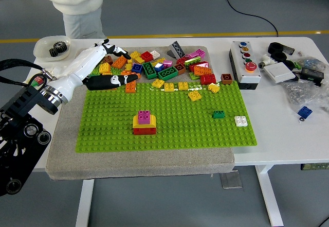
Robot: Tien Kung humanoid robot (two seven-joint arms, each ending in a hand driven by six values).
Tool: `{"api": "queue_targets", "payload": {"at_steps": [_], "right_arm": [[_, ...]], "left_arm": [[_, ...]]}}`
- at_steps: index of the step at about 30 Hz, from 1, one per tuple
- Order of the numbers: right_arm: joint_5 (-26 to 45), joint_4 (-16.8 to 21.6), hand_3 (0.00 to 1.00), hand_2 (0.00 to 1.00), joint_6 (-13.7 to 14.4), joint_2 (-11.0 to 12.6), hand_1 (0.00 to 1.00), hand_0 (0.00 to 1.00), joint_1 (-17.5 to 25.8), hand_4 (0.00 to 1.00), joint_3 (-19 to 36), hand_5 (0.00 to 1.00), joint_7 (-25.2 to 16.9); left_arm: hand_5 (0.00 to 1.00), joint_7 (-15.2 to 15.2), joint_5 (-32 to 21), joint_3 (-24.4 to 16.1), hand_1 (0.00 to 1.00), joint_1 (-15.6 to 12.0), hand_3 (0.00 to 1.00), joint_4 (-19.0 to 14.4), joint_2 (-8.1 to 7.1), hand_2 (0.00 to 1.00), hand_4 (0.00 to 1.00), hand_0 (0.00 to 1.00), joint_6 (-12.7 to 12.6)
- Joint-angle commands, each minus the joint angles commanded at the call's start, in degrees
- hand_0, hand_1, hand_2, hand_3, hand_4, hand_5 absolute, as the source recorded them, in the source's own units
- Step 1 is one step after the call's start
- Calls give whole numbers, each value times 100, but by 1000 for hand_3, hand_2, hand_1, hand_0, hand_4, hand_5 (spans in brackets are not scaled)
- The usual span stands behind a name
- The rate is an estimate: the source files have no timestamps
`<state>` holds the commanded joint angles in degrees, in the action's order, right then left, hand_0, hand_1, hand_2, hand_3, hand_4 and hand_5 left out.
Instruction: Pick up the brick,pile it on top of brick,press brick,pick up the brick,pile it on top of brick,press brick
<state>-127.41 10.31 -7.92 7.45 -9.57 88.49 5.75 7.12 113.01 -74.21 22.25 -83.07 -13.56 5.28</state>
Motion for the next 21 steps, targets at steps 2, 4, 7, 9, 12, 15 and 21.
{"api": "queue_targets", "payload": {"at_steps": [2,4,7,9,12,15,21], "right_arm": [[-16,0,601,713,3,-5,648,742,-7,816,8,382,3],[-26,0,601,713,7,-11,648,742,-11,816,10,382,3],[-50,0,600,714,7,-23,649,743,-20,816,6,382,4],[-54,0,600,714,7,-26,649,743,-22,816,3,382,4],[-87,0,600,714,19,-32,649,743,-28,816,-11,382,2],[-111,0,601,714,39,-34,648,743,-22,816,-18,382,8],[-153,0,604,714,121,-53,651,742,-24,816,-23,381,15]], "left_arm": [[724,4,-10,-26,720,-17,722,-19,3,733,998,966,-3],[724,8,-34,-58,720,-47,722,-56,1,733,998,966,-7],[731,18,-109,-120,785,-119,790,-148,-13,778,998,968,-12],[731,21,-129,-132,785,-137,790,-169,-18,778,998,968,-14],[731,39,-261,-225,785,-271,790,-295,-39,778,998,968,-2],[739,40,-340,-273,819,-347,819,-378,-53,808,998,998,1],[746,36,-468,-372,840,-419,835,-523,-92,834,998,998,-7]]}}
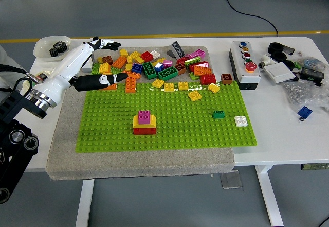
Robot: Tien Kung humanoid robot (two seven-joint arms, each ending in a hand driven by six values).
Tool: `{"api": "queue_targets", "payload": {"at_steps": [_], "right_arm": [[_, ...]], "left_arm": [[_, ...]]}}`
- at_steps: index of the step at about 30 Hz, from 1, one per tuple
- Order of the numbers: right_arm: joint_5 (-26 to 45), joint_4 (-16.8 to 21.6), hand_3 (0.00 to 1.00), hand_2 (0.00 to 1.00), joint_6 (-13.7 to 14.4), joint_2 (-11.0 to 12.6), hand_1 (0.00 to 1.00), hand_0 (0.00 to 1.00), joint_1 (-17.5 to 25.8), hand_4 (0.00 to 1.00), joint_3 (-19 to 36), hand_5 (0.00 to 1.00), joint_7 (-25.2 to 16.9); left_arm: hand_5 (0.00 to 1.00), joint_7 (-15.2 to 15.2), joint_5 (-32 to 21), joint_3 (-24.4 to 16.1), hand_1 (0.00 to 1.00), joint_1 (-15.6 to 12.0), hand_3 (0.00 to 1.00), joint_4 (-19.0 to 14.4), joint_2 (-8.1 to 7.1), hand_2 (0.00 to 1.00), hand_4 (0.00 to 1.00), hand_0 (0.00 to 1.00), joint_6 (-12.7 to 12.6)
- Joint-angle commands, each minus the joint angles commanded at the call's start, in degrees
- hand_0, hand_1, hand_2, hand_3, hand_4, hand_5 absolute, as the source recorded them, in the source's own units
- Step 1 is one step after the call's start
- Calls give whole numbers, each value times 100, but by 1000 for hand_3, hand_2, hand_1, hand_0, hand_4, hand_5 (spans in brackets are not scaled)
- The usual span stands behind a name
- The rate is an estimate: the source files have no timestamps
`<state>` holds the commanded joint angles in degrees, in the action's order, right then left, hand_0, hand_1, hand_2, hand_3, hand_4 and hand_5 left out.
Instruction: Pick up the brick,pile it on top of brick,press brick,pick up the brick,pile it on top of brick,press brick
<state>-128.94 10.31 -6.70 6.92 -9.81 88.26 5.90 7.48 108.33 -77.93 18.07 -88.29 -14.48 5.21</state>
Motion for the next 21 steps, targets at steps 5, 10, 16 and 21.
{"api": "queue_targets", "payload": {"at_steps": [5,10,16,21], "right_arm": [[-6,0,606,714,32,-5,651,742,-9,816,29,381,9],[18,0,606,714,42,1,651,742,-8,816,55,381,11],[88,0,607,715,49,-9,651,742,5,817,67,382,20],[103,0,607,715,60,-9,651,742,-10,817,70,382,16]], "left_arm": [[760,-4,-46,-6,851,72,853,-66,-15,842,998,998,-10],[775,-15,-55,-32,857,99,852,-125,-23,844,998,998,-7],[782,-33,-101,-9,857,99,845,-150,-12,839,998,998,-41],[782,-46,-198,34,857,107,845,-164,3,839,998,998,-160]]}}
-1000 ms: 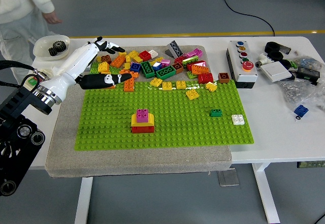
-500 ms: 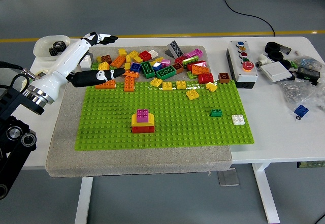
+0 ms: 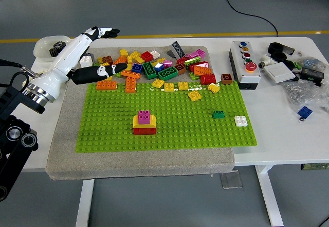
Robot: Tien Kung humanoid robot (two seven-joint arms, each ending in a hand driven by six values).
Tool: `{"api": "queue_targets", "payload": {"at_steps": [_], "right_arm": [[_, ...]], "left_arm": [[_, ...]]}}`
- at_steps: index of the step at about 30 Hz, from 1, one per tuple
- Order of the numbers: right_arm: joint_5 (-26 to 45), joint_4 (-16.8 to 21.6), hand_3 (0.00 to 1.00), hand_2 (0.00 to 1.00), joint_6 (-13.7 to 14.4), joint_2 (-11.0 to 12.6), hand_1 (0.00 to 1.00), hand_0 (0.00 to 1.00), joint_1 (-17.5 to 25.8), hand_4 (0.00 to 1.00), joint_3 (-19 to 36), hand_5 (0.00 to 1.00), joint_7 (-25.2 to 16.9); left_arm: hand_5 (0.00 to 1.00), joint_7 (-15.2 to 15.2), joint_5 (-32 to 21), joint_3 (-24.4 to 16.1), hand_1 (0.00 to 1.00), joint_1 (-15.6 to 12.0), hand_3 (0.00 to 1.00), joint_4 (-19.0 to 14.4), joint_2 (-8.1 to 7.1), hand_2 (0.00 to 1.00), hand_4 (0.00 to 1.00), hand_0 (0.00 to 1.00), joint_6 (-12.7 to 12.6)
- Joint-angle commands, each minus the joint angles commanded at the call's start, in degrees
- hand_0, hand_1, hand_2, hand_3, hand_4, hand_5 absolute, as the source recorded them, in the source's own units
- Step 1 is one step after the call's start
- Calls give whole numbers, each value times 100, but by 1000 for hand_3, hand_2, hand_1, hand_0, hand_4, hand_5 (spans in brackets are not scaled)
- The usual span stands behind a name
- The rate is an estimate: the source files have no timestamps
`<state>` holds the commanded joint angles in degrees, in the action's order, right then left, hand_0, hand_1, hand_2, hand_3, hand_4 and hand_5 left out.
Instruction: Pick up the brick,pile it on top of brick,press brick,pick up the brick,pile it on top of brick,press brick
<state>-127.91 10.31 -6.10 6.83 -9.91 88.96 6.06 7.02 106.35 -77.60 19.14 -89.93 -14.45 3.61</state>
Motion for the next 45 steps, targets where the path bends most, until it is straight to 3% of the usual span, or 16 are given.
{"api": "queue_targets", "payload": {"at_steps": [11,45], "right_arm": [[26,0,609,716,8,-3,650,742,-20,817,-7,383,-5],[96,0,609,717,-3,-35,649,741,-26,818,-50,386,2]], "left_arm": [[793,78,-162,1,810,14,800,-12,12,781,998,998,-292],[777,130,-214,-24,785,72,782,33,42,753,998,972,-466]]}}
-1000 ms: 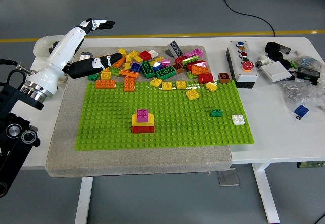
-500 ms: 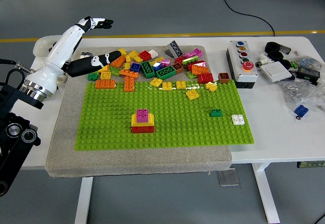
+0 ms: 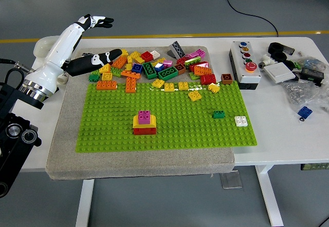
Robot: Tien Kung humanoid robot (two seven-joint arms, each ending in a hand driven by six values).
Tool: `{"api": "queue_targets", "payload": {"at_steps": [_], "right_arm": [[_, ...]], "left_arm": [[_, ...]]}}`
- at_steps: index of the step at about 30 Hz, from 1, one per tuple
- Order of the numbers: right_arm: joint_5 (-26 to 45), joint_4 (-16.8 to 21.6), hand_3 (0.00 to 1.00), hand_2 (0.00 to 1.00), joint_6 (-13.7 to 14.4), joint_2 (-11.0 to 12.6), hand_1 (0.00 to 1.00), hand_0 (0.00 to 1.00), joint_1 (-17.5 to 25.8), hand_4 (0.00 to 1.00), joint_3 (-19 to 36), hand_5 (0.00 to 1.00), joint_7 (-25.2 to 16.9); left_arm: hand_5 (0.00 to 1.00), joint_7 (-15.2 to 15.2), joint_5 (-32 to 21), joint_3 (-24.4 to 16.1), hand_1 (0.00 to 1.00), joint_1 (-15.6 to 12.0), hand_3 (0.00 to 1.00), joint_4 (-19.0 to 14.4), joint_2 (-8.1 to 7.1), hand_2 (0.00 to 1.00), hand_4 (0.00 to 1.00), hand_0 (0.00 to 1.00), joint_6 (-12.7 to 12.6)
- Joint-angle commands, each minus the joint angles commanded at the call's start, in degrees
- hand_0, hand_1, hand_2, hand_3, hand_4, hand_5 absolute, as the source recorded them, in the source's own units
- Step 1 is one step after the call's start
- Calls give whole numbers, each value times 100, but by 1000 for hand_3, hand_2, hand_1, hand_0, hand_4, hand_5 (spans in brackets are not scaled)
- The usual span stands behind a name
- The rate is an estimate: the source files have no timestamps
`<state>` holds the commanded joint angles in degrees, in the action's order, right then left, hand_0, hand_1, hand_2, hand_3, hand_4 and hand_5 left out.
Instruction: Pick up the brick,pile it on top of brick,press brick,pick up the brick,pile it on top of brick,press brick
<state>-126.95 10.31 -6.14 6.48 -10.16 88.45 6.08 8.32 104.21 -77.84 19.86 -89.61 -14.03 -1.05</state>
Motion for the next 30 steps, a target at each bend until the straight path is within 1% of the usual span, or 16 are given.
{"api": "queue_targets", "payload": {"at_steps": [21,30], "right_arm": [[-20,0,609,717,-16,-5,649,741,7,819,-63,388,-3],[-52,0,608,717,-19,-7,649,742,6,819,-76,389,-2]], "left_arm": [[767,73,-75,28,786,-1,779,38,-4,754,998,966,-151],[768,83,-89,14,785,10,779,54,-10,758,998,963,-157]]}}
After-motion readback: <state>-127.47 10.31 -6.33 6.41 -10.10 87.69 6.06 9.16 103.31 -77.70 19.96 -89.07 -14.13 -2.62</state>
